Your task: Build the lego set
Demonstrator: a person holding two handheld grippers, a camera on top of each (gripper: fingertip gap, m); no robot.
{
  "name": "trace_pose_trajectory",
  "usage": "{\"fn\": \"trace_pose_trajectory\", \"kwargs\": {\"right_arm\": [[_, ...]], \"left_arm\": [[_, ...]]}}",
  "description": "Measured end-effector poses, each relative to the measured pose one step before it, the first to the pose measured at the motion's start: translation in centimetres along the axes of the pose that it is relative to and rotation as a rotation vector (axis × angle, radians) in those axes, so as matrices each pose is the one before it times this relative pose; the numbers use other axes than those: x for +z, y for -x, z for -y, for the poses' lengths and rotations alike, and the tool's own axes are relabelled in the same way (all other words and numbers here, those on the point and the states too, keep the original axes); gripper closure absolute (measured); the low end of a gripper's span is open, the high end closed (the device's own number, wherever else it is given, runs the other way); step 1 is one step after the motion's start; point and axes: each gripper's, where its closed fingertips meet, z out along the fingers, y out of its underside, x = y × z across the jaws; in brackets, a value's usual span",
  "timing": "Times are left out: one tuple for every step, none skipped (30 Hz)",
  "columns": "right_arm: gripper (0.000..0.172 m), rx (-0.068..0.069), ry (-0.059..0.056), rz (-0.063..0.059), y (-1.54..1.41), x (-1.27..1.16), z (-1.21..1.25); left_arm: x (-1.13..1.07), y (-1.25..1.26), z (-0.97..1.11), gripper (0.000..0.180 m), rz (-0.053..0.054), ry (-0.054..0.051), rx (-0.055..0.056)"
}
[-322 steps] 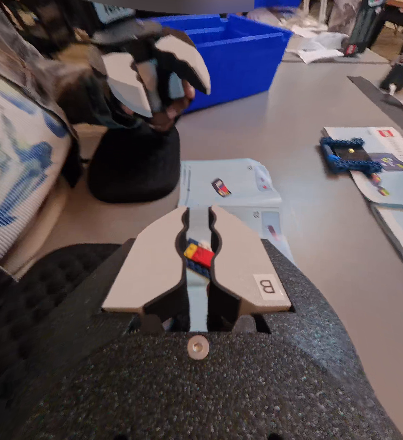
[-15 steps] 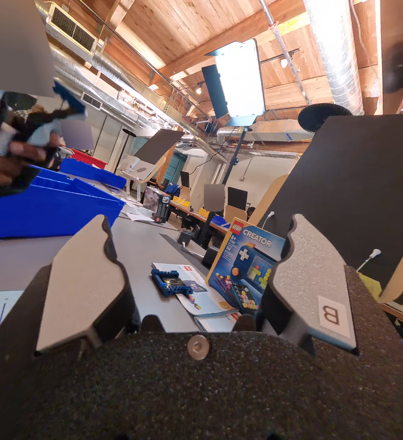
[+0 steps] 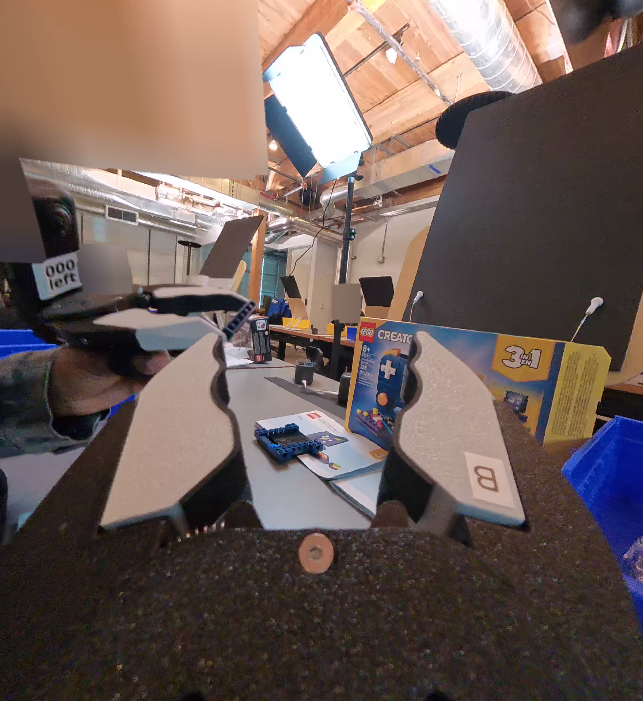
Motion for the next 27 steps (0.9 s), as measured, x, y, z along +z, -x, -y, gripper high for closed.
{"fn": "trace_pose_trajectory", "kwargs": {"right_arm": [[0.082, -0.0033, 0.0129, 0.0053, 0.021, 0.007, -0.230], [0.084, 0.0070, 0.0125, 0.0073, 0.055, 0.035, -0.244], [0.086, 0.0199, 0.0096, 0.0125, 0.134, 0.055, -0.223], [0.089, 0.0263, 0.0090, 0.0206, 0.245, 0.096, -0.274], [0.093, 0.0241, 0.0168, 0.0231, 0.277, 0.125, -0.426], [0.096, 0.0183, 0.0261, 0.0226, 0.286, 0.153, -0.561], [0.097, 0.0136, 0.0289, 0.0252, 0.361, 0.161, -0.548], [0.100, 0.0100, 0.0277, 0.0264, 0.395, 0.164, -0.472], [0.102, 0.0061, 0.0261, 0.0236, 0.374, 0.171, -0.457], [0.104, 0.0030, 0.0264, 0.0240, 0.383, 0.162, -0.457], [0.107, 0.0026, 0.0290, 0.0309, 0.459, 0.170, -0.508], [0.113, 0.0072, 0.0335, 0.0347, 0.508, 0.188, -0.586], [0.117, 0.0137, 0.0354, 0.0388, 0.543, 0.212, -0.633], [0.122, 0.0215, 0.0321, 0.0433, 0.588, 0.242, -0.593], [0.126, 0.0321, 0.0259, 0.0382, 0.510, 0.239, -0.519], [0.127, 0.0418, 0.0195, 0.0336, 0.410, 0.218, -0.410], [0.128, 0.0495, 0.0167, 0.0326, 0.378, 0.170, -0.334], [0.131, 0.0542, 0.0192, 0.0271, 0.281, 0.124, -0.306], [0.134, 0.0534, 0.0202, 0.0148, 0.080, 0.092, -0.300], [0.136, 0.0424, 0.0122, 0.0067, -0.008, 0.058, -0.149], [0.136, 0.0193, -0.0003, 0.0098, 0.115, 0.019, 0.041], [0.138, -0.0009, -0.0053, 0.0070, 0.136, -0.009, 0.118], [0.143, -0.0122, -0.0008, 0.0016, 0.124, -0.004, 0.047], [0.149, -0.0184, 0.0056, 0.0049, 0.183, 0.016, -0.049], [0.156, -0.0189, 0.0089, 0.0032, 0.185, 0.041, -0.072], [0.159, -0.0187, 0.0096, -0.0043, 0.062, -0.012, -0.080], [0.161, -0.0167, 0.0025, 0.0015, 0.111, -0.093, 0.052]], "left_arm": [[-0.123, -0.455, -0.596, 0.131, -0.0161, -0.0264, -0.0120], [-0.304, -0.608, -0.363, 0.131, -0.0270, -0.0147, 0.0176], [-0.310, -0.231, -0.191, 0.131, -0.0038, -0.0021, 0.0687], [-0.278, 0.213, -0.119, 0.131, 0.0236, 0.0020, 0.0872], [-0.190, 0.147, -0.066, 0.131, 0.0166, -0.0062, 0.0626], [-0.131, -0.120, -0.045, 0.132, -0.0020, -0.0084, 0.0242], [-0.026, -0.287, -0.201, 0.131, -0.0113, 0.0038, 0.0059], [0.100, -0.412, -0.418, 0.131, -0.0181, 0.0181, 0.0086], [0.154, -0.428, -0.514, 0.131, -0.0187, 0.0236, 0.0124], [0.145, -0.378, -0.414, 0.131, -0.0138, 0.0168, 0.0134], [0.111, -0.485, -0.211, 0.131, -0.0215, 0.0054, 0.0184], [0.085, -0.533, -0.079, 0.131, -0.0264, 0.0016, 0.0236], [0.094, -0.640, 0.031, 0.131, -0.0322, 0.0013, 0.0295], [0.120, -0.674, 0.106, 0.131, -0.0310, -0.0001, 0.0298], [0.153, -0.670, 0.158, 0.131, -0.0292, -0.0009, 0.0256], [0.170, -0.690, 0.154, 0.131, -0.0308, 0.0012, 0.0219], [0.156, -0.548, 0.111, 0.131, -0.0220, 0.0031, 0.0231], [0.126, -0.431, 0.094, 0.131, -0.0168, 0.0040, 0.0221], [0.087, -0.340, 0.087, 0.131, -0.0144, 0.0032, 0.0207], [0.048, -0.292, 0.080, 0.131, -0.0120, 0.0028, 0.0215], [0.015, -0.170, 0.134, 0.131, -0.0049, -0.0010, 0.0196], [0.004, -0.169, 0.211, 0.131, -0.0070, -0.0055, 0.0151], [0.014, -0.149, 0.221, 0.131, -0.0068, -0.0047, 0.0120], [0.007, -0.089, 0.181, 0.131, -0.0019, -0.0020, 0.0121], [0.020, -0.088, 0.121, 0.131, -0.0024, 0.0019, 0.0125], [-0.005, -0.042, 0.181, 0.131, 0.0001, -0.0024, 0.0122], [-0.022, 0.009, 0.196, 0.131, 0.0032, -0.0053, 0.0075]]}}
